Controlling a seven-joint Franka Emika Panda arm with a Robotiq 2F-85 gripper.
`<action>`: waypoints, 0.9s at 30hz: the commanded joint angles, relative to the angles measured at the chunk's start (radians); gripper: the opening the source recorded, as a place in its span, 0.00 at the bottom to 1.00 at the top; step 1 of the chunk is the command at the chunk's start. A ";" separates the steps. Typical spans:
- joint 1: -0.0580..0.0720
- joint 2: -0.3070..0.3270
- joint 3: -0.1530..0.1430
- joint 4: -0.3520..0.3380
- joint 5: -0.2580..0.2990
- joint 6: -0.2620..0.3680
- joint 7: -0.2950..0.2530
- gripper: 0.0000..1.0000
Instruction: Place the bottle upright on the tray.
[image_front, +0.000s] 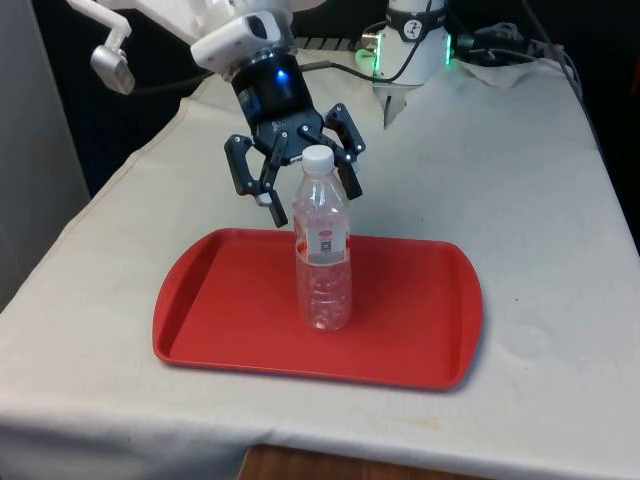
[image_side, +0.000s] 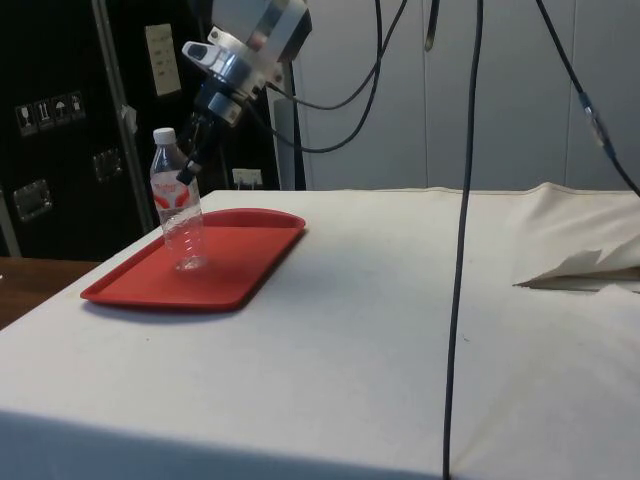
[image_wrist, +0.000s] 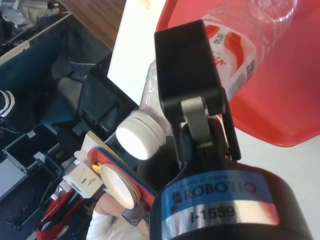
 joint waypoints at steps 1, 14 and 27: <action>0.000 0.000 0.000 0.000 0.000 0.000 0.000 1.00; 0.002 -0.021 -0.008 -0.002 -0.005 -0.019 0.008 1.00; 0.000 -0.034 -0.011 0.000 0.000 -0.036 0.003 1.00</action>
